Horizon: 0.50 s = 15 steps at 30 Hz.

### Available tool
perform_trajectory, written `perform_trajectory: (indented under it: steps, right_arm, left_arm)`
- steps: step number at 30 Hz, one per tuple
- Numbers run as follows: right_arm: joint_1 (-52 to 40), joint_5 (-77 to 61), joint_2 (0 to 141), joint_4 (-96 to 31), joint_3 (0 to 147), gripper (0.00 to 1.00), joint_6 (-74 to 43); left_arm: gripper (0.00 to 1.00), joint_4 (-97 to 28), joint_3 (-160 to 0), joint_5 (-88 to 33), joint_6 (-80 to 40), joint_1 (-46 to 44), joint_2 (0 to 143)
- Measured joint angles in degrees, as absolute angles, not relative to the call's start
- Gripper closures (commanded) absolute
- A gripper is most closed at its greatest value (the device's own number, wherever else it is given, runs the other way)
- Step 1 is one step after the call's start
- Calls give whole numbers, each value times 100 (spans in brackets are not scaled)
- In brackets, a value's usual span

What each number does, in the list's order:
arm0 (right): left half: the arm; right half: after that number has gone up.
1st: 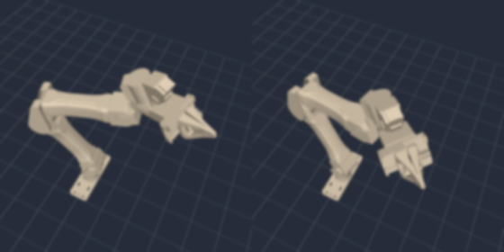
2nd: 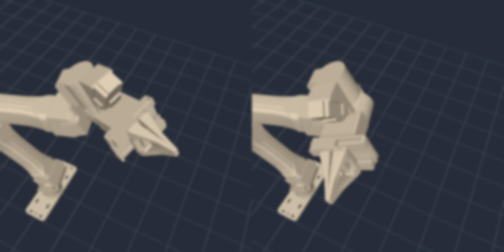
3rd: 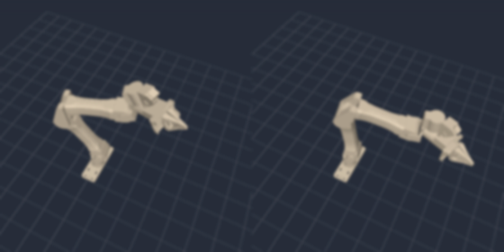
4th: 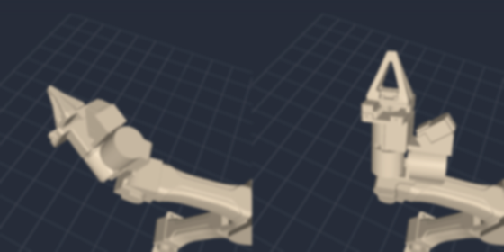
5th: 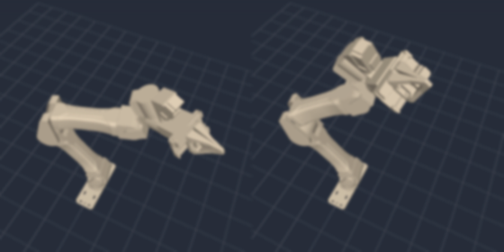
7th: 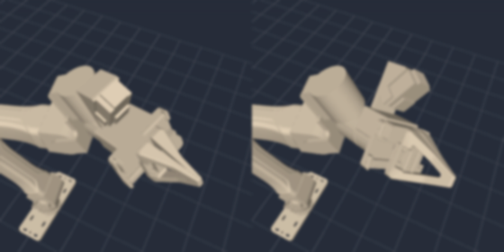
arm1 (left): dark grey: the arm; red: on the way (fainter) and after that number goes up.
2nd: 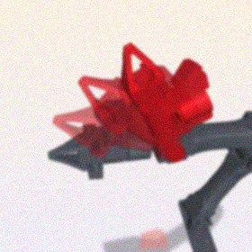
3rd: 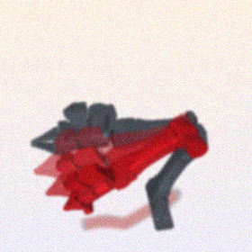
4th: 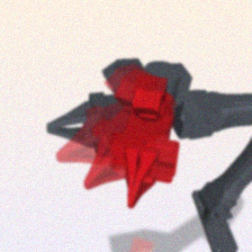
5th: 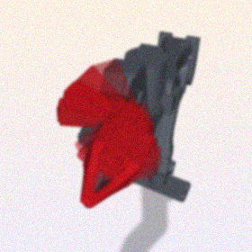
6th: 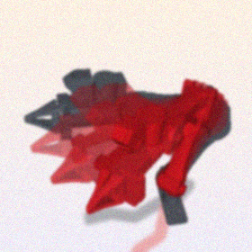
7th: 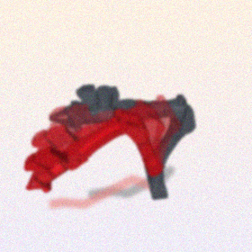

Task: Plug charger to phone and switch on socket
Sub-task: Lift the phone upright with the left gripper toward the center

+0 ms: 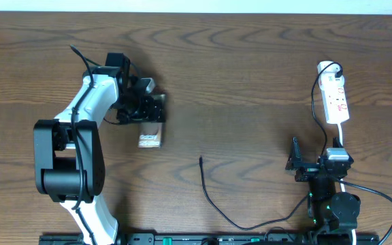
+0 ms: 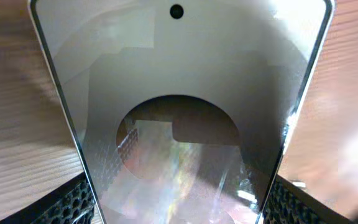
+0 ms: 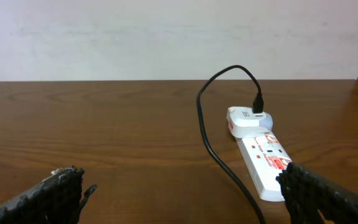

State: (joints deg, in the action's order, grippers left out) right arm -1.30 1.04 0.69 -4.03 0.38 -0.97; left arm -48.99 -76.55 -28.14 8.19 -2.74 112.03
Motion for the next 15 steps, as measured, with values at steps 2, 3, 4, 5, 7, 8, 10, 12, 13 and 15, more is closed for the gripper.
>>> perform_trajectory:
  steps: [2, 3, 4, 5, 7, 8, 10, 12, 13, 15]
  right_arm:
    - [-130, 104, 69, -403, 38, 1, -97]
    - [-130, 104, 69, -403, 38, 1, -97]
    - [-130, 104, 69, -403, 38, 1, -97]
    - [-130, 104, 69, -403, 38, 1, -97]
    - [-130, 104, 69, -403, 38, 1, -97]
    - [-130, 104, 69, -403, 38, 1, -97]
    - [-130, 104, 69, -403, 38, 1, -97]
    - [-130, 104, 69, -403, 38, 1, -97]
    - [-130, 104, 69, -401, 38, 1, -97]
    - [-130, 104, 69, -403, 38, 1, -97]
  left_arm:
    - [93, -4825, -7655, -3389, 707, -274, 11203]
    - [93, -4768, -7655, -3697, 620, -274, 11203]
    - [93, -4735, -7655, -3944, 569, -274, 11203]
    - [92, -4696, -7655, -4287, 454, -274, 11203]
    - [93, -4598, -7655, -4801, 292, -274, 11203]
    - [93, -4552, -7655, -5057, 222, -274, 11203]
    - [93, -4431, -7655, -5640, 34, -274, 11203]
    - [92, -4318, -7658, -6259, -183, -274, 11203]
    - [93, -4268, -7658, -6519, -331, -274, 11203]
    - [93, -4171, -7658, -6993, -644, -274, 11203]
